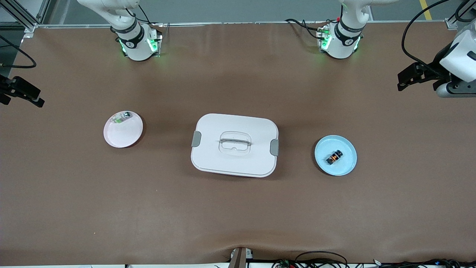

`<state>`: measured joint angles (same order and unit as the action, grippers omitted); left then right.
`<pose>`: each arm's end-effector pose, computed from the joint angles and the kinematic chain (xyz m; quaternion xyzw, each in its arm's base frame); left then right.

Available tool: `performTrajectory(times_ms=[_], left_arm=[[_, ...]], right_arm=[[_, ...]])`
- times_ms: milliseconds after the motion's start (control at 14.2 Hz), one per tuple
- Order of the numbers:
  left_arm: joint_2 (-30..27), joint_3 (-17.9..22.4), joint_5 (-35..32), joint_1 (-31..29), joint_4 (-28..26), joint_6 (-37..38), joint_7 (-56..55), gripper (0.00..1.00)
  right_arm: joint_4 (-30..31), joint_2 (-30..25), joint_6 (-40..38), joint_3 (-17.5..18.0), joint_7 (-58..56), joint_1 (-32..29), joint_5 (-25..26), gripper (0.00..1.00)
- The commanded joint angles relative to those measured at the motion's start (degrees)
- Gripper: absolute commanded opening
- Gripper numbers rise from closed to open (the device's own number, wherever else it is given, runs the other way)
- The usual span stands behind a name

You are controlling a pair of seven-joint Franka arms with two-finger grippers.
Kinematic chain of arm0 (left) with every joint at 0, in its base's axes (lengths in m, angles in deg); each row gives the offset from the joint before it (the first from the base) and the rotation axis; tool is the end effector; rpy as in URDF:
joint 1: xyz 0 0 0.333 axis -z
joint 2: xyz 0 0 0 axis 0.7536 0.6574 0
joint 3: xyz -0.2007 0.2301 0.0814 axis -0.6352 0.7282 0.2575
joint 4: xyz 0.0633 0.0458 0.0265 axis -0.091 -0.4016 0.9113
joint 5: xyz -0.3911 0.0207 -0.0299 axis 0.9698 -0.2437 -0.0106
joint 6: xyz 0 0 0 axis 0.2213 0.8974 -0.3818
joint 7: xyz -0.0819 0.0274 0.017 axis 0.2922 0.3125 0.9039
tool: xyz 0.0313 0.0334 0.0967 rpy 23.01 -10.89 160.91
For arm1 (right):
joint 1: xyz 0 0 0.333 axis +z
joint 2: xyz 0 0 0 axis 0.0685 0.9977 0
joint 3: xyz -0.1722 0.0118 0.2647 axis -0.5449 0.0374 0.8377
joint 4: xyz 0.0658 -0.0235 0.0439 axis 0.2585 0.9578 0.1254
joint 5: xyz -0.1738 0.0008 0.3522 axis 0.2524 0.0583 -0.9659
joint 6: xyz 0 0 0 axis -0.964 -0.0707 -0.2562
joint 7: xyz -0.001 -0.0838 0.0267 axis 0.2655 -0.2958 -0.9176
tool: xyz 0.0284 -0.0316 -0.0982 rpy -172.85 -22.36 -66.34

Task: Transfer orange switch to right arm and place
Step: 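Move the left gripper toward the light blue plate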

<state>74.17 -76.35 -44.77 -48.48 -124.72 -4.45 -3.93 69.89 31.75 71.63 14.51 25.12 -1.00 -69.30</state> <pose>0.5343 -0.0554 0.6434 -0.9993 0.0132 0.0293 0.0169 0.5503 -0.0359 0.6487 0.9981 -0.0481 0.0392 0.0033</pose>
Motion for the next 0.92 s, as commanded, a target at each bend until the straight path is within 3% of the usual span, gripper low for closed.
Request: performTrajectory(times_ms=[0, 352, 704, 845], left_arm=[[0.56, 0.07, 0.56, -0.07, 1.35, 1.05, 0.41, 1.0], [4.5, 0.07, 0.74, 0.54, 2.05, 0.26, 0.41, 1.0], [11.01, 0.07, 0.83, 0.46, -1.54, -11.24, -0.99, 1.0], [12.59, 0.07, 1.09, 0.28, -5.48, -18.51, -2.65, 1.0]], right_arm=[[-1.72, 0.74, -0.91, 0.61, 0.46, -0.87, -0.01, 1.0], [-1.72, 0.74, -0.91, 0.61, 0.46, -0.78, -0.1, 1.0], [-1.72, 0.74, -0.91, 0.61, 0.37, -0.87, -0.01, 1.0], [-1.72, 0.74, -0.91, 0.61, 0.37, -0.87, -0.01, 1.0]])
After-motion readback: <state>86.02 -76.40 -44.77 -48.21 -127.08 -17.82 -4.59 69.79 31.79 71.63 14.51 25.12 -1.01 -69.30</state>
